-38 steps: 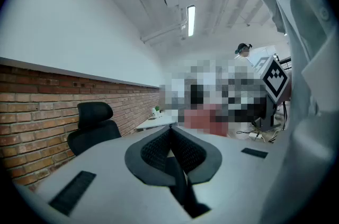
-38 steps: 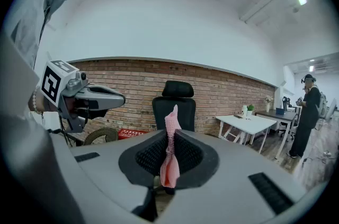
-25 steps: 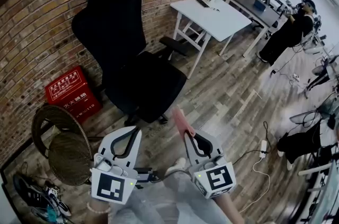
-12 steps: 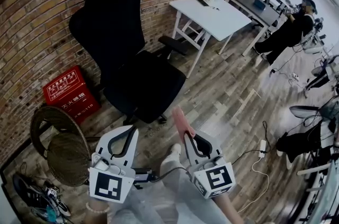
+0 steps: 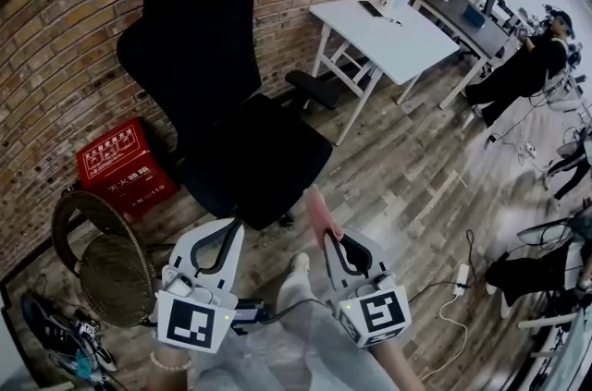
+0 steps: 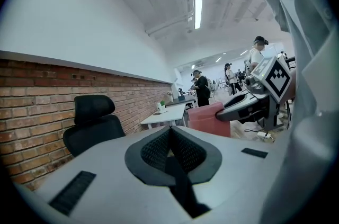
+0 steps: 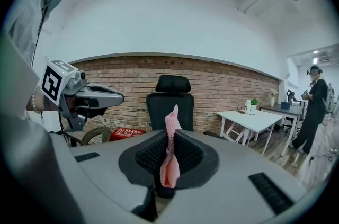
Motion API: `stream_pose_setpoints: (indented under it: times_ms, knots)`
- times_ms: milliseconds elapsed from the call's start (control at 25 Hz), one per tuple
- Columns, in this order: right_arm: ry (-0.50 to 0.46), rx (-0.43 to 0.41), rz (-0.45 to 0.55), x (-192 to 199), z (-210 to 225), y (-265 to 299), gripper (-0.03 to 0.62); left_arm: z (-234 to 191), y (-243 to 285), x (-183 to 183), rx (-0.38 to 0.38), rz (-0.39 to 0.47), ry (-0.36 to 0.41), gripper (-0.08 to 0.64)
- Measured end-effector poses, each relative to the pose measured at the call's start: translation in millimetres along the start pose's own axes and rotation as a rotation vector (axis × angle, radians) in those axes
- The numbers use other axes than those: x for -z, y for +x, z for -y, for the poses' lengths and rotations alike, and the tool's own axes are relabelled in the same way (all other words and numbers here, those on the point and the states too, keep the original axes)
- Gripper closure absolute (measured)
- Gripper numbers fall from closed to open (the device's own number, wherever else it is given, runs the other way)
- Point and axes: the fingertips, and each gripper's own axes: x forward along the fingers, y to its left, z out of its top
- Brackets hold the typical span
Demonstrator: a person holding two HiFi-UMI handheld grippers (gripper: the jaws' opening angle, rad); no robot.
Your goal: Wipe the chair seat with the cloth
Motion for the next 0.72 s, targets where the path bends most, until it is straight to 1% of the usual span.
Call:
stream_pose_setpoints:
  times_ms: [120,480,720]
  knots:
    - [-0.01,-0.033,-0.013,-0.7,26.8,17.4,0.537,-6.9,33.5,-5.3,-0.023,-0.001,0.001,0.541]
    - [-0.012,-0.114,-0.033,-10.0,119.1,70.3,0.537,-23.0,127.6,-20.9,-0.088,-0.039,0.011,0.541]
    - [-0.023,-0.174,-0.043,-11.0,171.1,108.0,0.537,-35.3,185.8,-23.2,-0.144,-0.063,0.011,0.541]
